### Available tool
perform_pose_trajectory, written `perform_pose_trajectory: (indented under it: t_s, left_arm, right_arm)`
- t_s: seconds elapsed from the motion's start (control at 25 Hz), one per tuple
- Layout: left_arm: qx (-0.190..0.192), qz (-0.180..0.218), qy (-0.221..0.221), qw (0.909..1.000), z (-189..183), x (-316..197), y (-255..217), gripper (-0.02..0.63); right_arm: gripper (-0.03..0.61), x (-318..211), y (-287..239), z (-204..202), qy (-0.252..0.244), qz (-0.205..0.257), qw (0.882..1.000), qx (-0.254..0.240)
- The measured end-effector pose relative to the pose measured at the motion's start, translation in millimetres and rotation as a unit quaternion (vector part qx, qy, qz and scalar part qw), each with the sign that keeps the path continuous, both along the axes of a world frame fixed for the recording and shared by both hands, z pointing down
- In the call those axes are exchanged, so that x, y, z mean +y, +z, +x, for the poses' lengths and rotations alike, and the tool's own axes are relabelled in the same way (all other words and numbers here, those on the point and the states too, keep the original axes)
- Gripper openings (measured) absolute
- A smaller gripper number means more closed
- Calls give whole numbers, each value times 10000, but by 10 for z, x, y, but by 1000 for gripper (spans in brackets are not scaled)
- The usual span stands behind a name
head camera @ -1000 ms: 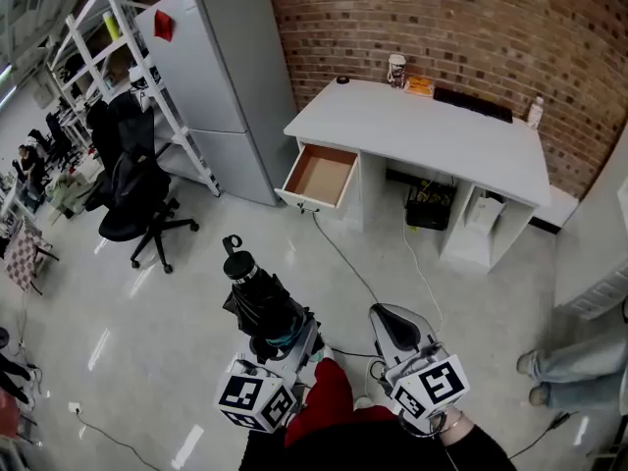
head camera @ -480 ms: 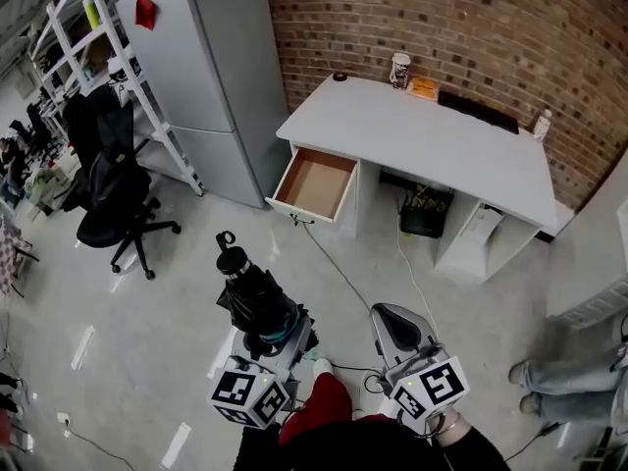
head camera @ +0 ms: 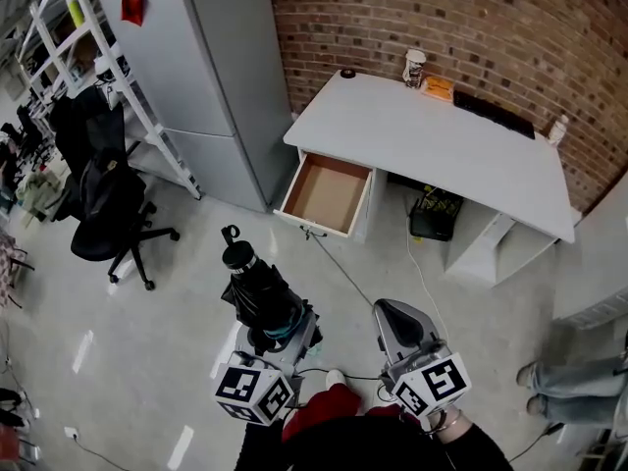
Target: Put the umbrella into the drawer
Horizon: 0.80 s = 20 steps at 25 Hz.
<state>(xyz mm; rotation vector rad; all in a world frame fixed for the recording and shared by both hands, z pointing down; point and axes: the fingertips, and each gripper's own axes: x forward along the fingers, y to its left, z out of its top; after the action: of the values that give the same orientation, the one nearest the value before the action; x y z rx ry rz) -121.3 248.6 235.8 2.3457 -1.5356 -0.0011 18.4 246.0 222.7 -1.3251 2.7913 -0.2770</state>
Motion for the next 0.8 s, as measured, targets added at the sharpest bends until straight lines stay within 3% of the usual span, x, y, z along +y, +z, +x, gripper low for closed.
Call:
perform_pose_trajectory:
  t_s: [0.8]
  left_arm:
    - [198, -159, -203, 9995, -418, -799, 147, 275]
  right_arm:
    - [9, -800, 168, -400, -60, -224, 9996, 170]
